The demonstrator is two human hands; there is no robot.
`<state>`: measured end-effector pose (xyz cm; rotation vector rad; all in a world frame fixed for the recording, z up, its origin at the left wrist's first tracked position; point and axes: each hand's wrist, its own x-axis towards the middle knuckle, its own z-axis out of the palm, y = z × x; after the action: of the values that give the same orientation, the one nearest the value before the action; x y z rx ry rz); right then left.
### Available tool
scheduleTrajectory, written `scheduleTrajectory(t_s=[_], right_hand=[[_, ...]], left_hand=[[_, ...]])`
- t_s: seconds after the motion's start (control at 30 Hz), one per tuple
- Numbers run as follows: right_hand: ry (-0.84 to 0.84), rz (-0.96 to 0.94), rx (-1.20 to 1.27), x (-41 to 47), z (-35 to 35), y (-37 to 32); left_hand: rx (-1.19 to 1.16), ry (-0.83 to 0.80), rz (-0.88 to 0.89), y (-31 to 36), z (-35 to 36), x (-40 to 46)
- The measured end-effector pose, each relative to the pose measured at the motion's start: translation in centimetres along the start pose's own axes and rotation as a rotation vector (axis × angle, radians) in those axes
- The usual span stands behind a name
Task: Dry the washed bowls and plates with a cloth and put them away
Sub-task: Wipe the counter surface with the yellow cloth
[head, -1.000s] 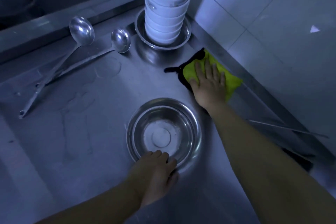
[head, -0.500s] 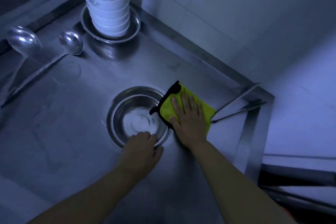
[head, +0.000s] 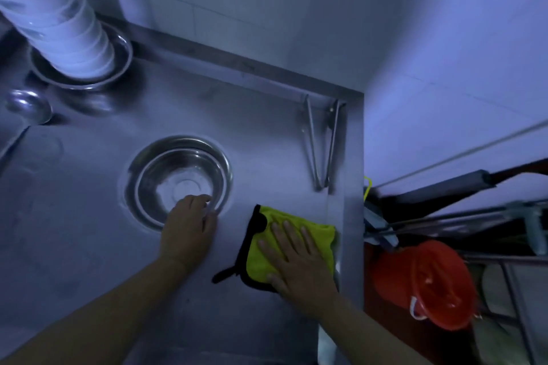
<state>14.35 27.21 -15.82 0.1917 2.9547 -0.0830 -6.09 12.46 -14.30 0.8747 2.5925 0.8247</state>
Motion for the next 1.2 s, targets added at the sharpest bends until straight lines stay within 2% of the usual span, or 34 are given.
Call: scheduleTrajectory(t_s=[0.1,0.33,0.43,0.67,0.83,1.07,1.2], right_hand=[[-0.014,-0.043,-0.032,-1.4,0.1,0.3],[-0.062,0.127,0.013,0.8,-1.1,0.5],[-0.040,0.170,0.018,-2.4,-0.5,-1.2],[-0.091,0.093,-0.115,-13.0,-0.6,-4.5],[-0.062,0.107,-0.056,-13.9,-1.5,-1.5],[-0.062,0.191,0.072,-7.3,-3.1,6.2],[-0.122,0.220,0.061,-3.2,-4.3,9.5]], left_hand=[[0.010,-0.028,0.022,0.4,-0.4,-0.2],[0.031,-0.018,0.120,1.3,-0.6,-0.1],[0.025,0.007,0.138,1.9,-0.2,0.0],[0.029,-0.076,0.222,4.1,1.0,-1.0],[0.013,-0.127,0.276,6.6,2.0,-1.1],[0.013,-0.130,0.253,8.5,3.6,0.6],[0.067,-0.139,0.233,11.0,5.2,3.7]])
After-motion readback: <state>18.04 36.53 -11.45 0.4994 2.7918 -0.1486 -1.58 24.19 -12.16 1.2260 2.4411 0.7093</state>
